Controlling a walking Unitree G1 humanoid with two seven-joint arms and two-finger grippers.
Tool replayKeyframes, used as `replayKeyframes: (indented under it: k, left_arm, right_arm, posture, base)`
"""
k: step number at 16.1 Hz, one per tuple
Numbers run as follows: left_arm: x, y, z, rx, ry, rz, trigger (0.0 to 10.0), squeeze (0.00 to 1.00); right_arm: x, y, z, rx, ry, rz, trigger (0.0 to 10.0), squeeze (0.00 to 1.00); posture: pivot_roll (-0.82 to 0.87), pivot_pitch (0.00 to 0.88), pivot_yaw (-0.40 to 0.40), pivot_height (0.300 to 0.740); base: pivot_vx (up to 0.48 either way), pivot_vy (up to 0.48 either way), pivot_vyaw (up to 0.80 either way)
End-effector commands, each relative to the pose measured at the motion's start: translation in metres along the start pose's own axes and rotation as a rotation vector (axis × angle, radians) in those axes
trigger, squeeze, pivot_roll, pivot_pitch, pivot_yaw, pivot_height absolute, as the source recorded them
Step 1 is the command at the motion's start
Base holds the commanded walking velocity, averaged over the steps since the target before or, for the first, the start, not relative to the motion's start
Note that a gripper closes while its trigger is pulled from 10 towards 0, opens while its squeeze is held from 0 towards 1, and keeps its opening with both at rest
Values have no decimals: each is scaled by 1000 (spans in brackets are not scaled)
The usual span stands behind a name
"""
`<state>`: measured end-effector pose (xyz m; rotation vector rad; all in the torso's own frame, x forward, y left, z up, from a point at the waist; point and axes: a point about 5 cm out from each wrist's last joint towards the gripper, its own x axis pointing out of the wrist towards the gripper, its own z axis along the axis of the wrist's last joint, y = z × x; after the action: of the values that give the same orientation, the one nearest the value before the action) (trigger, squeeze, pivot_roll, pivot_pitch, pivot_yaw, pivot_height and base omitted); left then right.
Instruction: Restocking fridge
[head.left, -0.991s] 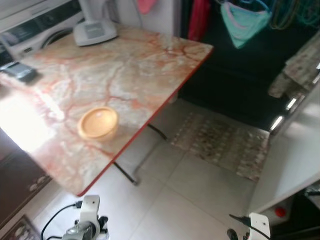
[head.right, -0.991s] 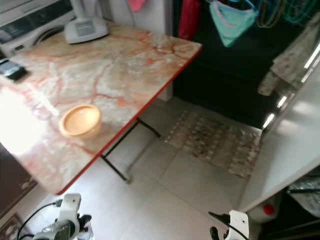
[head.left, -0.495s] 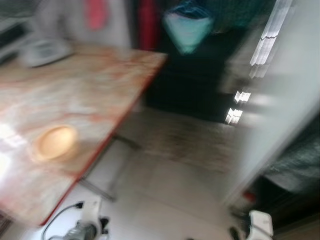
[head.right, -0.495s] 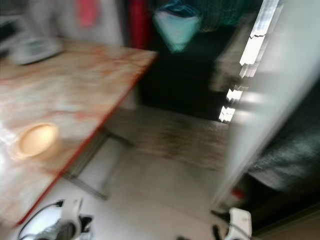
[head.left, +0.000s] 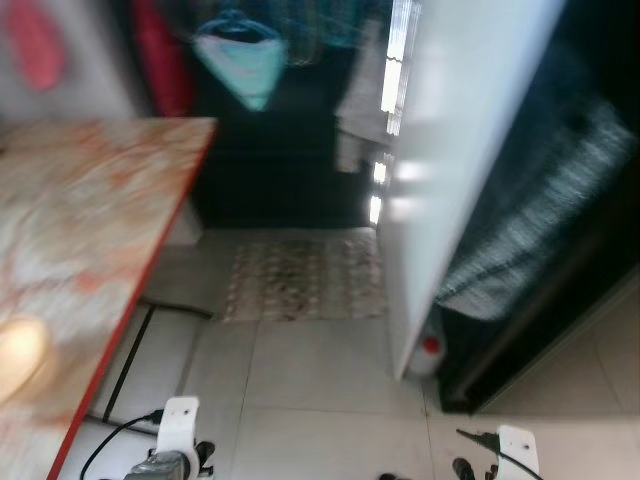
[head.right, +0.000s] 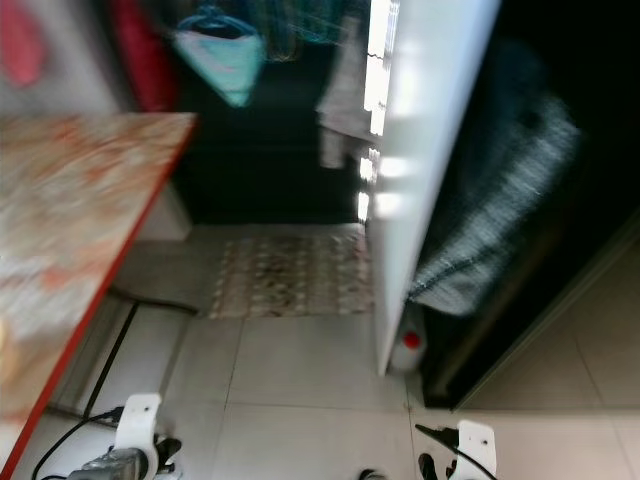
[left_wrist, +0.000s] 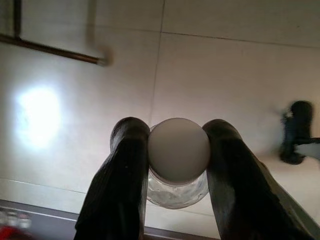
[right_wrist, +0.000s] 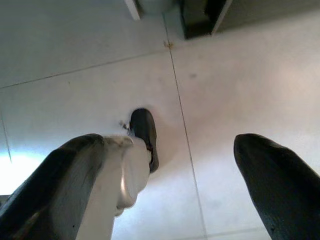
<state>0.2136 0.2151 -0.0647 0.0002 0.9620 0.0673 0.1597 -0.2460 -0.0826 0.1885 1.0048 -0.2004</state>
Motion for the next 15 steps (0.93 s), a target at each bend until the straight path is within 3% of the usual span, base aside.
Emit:
replayKeyframes:
  k: [1,15]
  left_arm:
    - [0,2,0,-2,2,10,10000,0]
    - [0,1,0,-14,-4,8,10000,0]
  right_arm:
    - [-1,-1,-4,2,12,2,10000,0]
    - [-1,-2,-5,4,13,-9,10000,0]
  posture:
    - [-45,99,113,740]
    - [-50,106,112,740]
  base:
    - [0,0,-712]
    - [0,0,-714]
